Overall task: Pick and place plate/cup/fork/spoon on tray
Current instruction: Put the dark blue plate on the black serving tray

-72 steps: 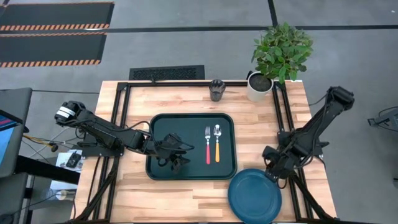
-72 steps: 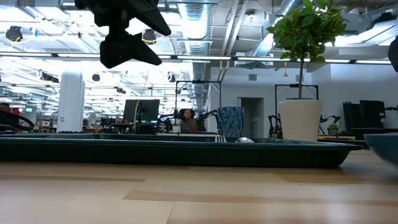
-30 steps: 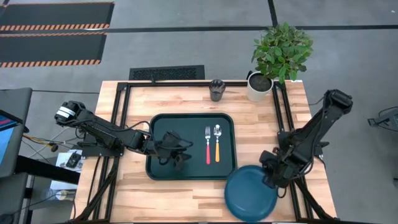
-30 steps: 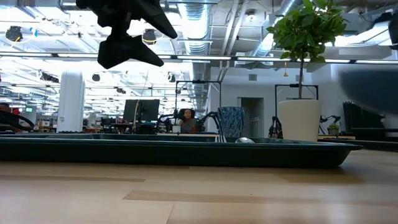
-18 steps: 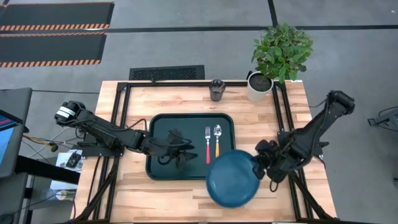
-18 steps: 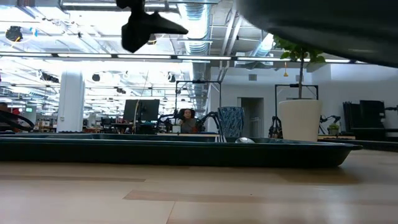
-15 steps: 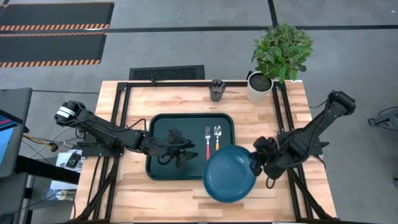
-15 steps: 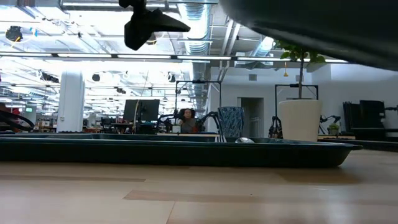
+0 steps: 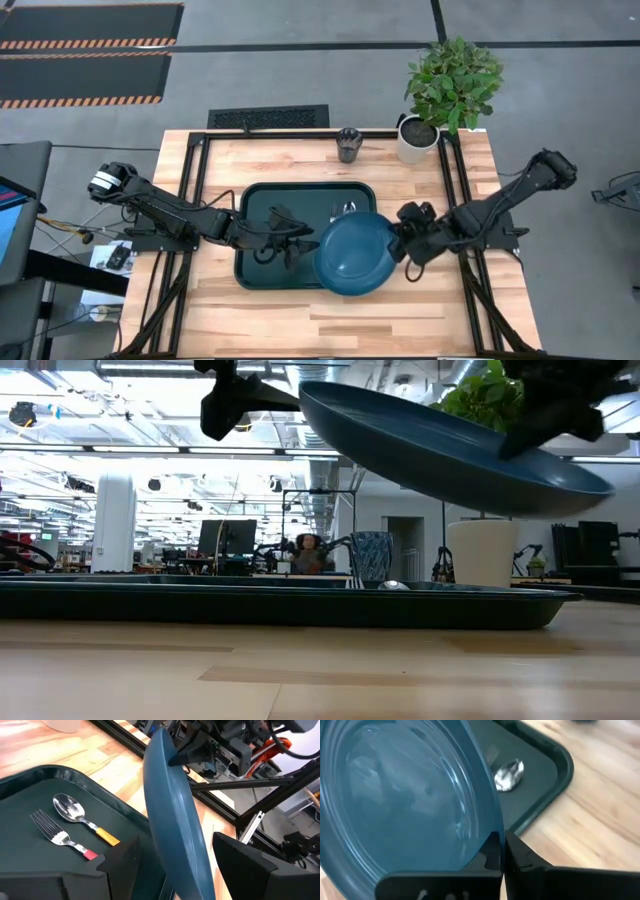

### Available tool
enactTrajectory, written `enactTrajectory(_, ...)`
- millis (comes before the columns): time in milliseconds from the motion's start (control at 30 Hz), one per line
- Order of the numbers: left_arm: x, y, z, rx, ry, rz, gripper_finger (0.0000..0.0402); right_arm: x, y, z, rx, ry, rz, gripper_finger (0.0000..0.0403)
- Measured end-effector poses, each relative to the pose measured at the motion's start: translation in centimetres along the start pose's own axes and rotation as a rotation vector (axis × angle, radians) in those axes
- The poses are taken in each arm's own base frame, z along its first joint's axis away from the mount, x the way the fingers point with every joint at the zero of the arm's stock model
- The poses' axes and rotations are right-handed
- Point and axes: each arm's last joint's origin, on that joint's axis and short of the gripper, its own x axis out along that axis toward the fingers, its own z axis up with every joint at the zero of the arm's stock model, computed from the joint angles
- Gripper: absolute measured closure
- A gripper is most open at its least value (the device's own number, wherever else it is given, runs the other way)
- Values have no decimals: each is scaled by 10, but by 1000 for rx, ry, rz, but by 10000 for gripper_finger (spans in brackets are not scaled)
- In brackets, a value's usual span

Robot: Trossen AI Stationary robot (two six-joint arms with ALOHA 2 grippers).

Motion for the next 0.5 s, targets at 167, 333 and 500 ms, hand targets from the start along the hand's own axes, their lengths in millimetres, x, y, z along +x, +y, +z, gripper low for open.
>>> enactTrajectory(167, 0, 0, 0, -5, -5, 5, 164, 7, 3, 14, -23, -57, 32, 393)
enactTrajectory(333, 0, 0, 0, -7, 5, -2, 164, 10, 6, 22, -35, -96, 58, 393)
enactTrajectory(500, 0, 1, -1, -24, 16, 2, 173, 10, 5, 22, -42, -94, 55, 393)
